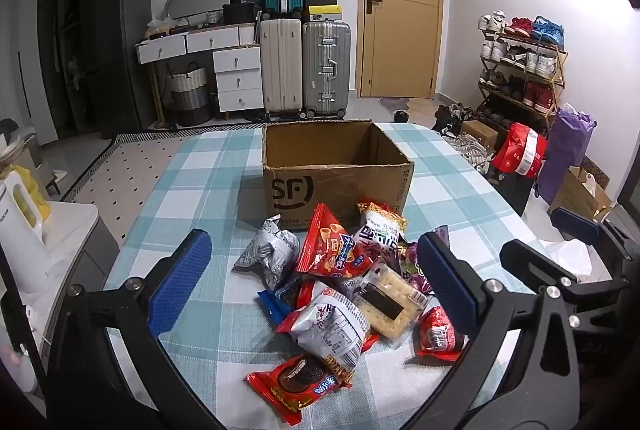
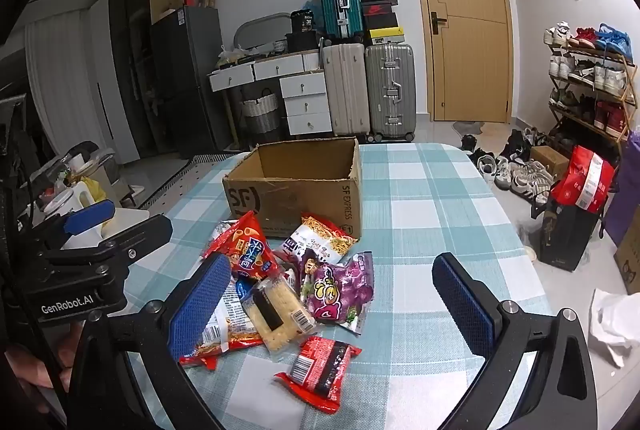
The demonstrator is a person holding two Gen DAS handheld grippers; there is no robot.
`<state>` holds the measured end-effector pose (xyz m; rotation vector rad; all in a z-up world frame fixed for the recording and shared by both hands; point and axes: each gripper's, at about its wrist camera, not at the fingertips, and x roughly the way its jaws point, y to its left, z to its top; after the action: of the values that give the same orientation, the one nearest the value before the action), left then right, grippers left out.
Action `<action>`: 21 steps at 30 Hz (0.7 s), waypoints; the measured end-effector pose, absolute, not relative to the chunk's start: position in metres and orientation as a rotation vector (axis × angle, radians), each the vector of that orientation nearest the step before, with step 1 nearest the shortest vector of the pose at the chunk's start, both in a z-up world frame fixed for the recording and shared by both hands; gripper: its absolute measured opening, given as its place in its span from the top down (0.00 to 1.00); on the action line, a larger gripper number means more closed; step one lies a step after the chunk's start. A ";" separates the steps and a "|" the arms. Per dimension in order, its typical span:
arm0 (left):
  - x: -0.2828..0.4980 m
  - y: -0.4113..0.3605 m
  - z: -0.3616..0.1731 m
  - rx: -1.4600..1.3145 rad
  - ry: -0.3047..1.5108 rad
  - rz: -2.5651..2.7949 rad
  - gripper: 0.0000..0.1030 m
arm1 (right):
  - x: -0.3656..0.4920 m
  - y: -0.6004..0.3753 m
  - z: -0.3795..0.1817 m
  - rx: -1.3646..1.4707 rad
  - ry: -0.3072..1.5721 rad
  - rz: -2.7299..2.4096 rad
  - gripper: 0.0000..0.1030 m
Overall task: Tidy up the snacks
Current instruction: 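Move both tools toward the snack pile in front of the box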
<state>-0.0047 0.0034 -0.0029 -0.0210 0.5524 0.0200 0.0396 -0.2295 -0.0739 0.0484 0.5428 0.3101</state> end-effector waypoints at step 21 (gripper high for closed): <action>-0.004 0.004 -0.009 -0.020 0.557 0.024 0.01 | 0.039 -0.229 -0.074 0.045 0.535 0.310 0.00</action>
<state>-0.0043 0.0043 -0.0089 -0.0204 0.5570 0.0244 0.0389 -0.2292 -0.0740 0.0453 0.5354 0.3098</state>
